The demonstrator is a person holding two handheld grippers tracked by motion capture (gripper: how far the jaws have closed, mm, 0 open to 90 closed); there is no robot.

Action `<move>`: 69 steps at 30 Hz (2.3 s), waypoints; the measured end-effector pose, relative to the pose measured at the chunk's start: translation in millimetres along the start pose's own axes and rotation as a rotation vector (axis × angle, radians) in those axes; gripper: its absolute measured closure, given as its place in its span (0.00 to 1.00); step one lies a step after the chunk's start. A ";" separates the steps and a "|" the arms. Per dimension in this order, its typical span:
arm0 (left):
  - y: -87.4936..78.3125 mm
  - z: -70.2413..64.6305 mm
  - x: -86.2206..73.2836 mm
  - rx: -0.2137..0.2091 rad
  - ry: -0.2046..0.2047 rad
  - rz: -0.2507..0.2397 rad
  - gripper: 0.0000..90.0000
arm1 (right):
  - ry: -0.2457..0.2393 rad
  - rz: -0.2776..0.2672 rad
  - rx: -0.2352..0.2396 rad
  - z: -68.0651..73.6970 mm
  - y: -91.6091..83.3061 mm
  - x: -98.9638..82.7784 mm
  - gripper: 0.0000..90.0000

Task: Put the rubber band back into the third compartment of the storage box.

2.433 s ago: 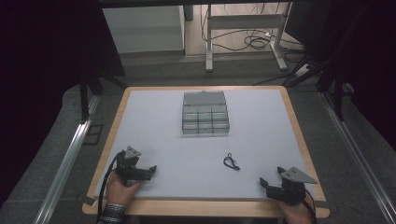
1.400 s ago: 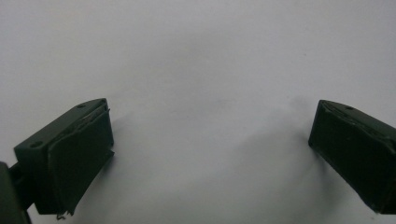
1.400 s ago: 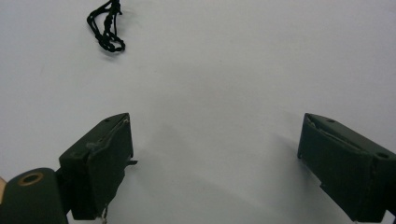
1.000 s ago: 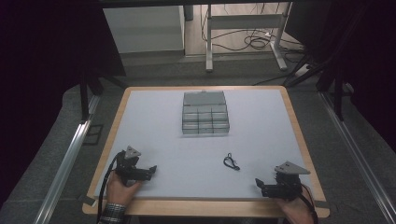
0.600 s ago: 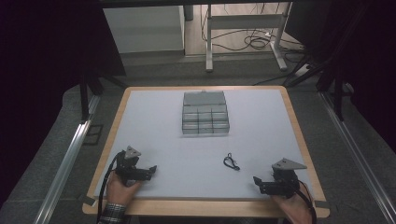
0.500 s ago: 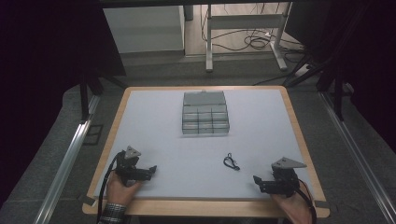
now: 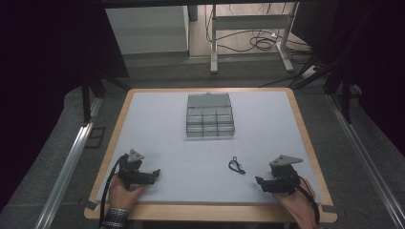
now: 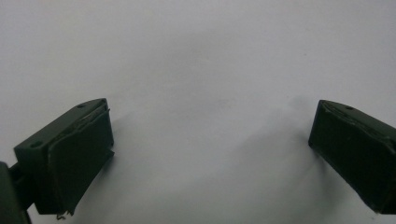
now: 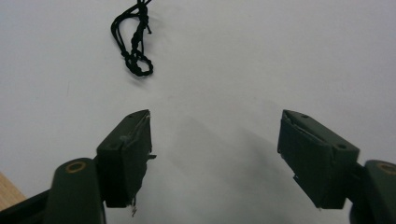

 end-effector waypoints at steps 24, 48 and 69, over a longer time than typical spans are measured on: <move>0.0 0.0 0.0 0.000 0.000 0.000 0.00 | -0.085 0.140 0.056 9.8 11.3 25.3 0.52; 0.0 -0.1 0.1 -0.001 -0.002 -0.002 0.00 | -0.165 0.301 0.134 32.5 20.7 49.5 0.71; 0.0 -0.1 0.1 -0.001 -0.002 -0.002 0.00 | -0.225 0.481 0.061 47.5 37.1 62.7 0.94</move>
Point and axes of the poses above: each handheld gripper's, and its own axes: y roughly forward along the jaws, x roughly out of its top, z roughly to its left, the point moved 7 cm from there along y, roughly forward along the jaws, and after that the axes turned 9 degrees about z, right-handed, at the moved point
